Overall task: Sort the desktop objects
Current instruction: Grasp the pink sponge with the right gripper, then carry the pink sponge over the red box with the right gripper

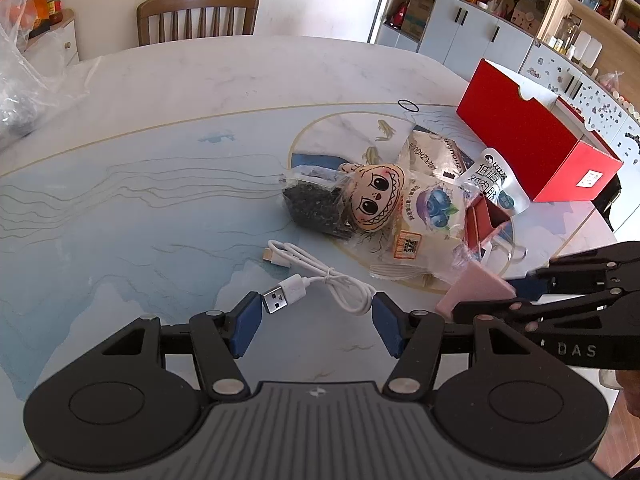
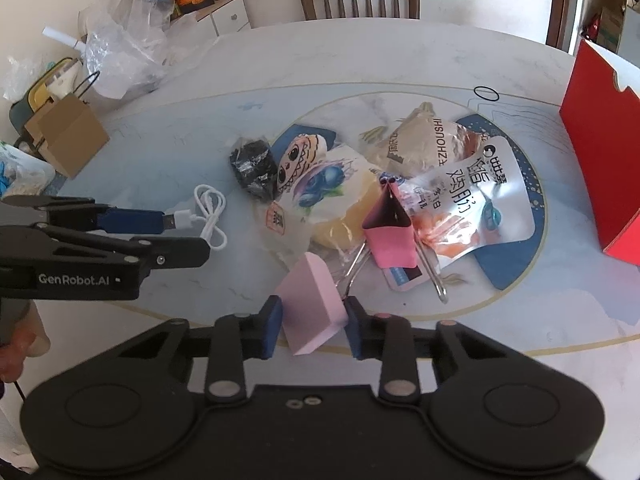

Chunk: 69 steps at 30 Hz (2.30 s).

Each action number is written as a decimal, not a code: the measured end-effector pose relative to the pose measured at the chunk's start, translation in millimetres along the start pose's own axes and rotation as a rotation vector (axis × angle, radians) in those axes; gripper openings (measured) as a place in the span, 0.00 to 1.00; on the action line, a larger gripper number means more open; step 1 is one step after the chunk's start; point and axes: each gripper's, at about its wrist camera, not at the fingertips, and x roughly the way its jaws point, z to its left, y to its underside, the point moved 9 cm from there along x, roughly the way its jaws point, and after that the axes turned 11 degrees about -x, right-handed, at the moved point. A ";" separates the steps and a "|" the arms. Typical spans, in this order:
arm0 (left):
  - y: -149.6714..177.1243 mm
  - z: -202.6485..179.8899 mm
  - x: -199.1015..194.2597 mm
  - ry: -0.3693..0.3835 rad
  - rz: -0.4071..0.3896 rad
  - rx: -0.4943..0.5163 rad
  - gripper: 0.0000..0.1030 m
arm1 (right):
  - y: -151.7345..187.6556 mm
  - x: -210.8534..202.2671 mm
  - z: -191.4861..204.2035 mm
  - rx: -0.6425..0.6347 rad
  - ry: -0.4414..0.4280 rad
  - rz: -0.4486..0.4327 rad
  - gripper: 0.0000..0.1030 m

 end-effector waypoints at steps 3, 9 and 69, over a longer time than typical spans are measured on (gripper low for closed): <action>-0.4 -2.7 -2.0 0.005 -0.007 0.001 0.58 | 2.0 -4.1 -0.3 0.018 -0.019 -0.007 0.12; 0.9 -9.8 -11.1 0.027 -0.017 -0.007 0.57 | 6.4 -16.9 0.4 0.039 -0.047 -0.027 0.09; -88.9 -308.4 34.1 0.247 -0.011 0.151 0.48 | -2.2 -184.6 -314.6 0.110 0.135 -0.208 0.10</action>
